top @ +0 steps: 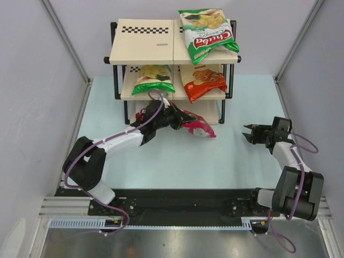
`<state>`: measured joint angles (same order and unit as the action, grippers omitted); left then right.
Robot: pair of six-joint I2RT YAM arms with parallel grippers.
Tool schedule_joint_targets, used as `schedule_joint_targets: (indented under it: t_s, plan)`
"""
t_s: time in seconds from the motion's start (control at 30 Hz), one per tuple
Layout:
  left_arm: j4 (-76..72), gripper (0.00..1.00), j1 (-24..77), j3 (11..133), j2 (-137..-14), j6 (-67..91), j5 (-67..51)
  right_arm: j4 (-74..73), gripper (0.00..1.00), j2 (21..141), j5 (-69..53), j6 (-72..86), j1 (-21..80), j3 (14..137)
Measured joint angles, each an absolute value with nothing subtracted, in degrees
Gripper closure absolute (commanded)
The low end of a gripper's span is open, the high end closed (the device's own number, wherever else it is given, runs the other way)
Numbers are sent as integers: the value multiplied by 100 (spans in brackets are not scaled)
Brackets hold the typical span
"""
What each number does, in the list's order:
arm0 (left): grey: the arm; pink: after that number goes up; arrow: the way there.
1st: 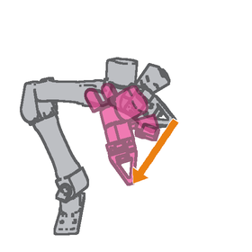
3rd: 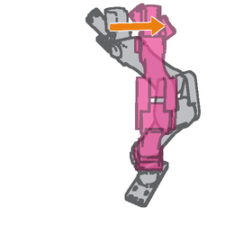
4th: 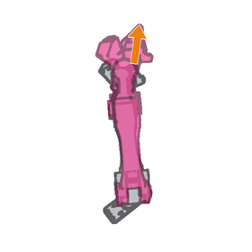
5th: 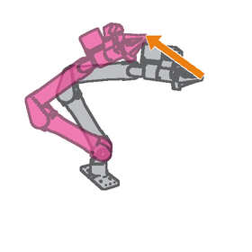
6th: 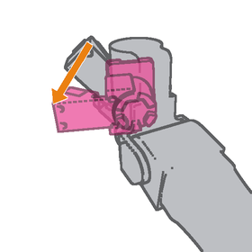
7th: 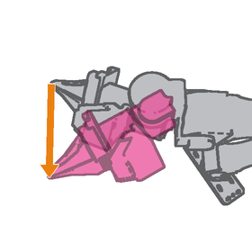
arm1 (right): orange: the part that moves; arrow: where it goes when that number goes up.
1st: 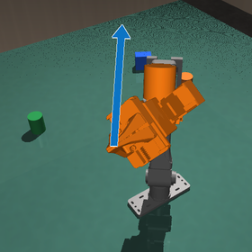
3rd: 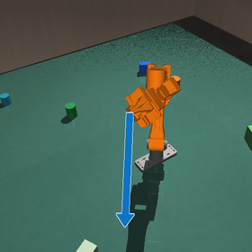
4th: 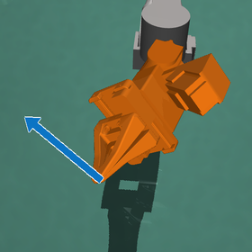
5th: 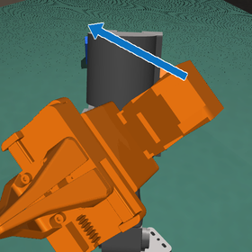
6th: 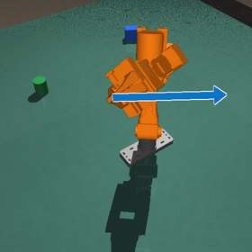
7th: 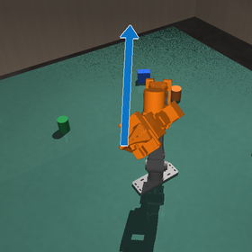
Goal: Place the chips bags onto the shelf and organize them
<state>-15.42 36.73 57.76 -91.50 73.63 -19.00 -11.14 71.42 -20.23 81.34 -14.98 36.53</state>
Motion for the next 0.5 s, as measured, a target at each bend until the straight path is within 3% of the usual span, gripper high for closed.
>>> schedule_joint_targets:
  t_s: [0.2,0.5]
  plan:
    - [-2314,100,3699,5113,-9164,7142,-1487,-1063,58,7627,-2112,8090,-1426,4034]
    - [-2862,100,3732,5188,-9159,6576,-1219,-1098,58,7850,-2211,7900,-1400,4377]
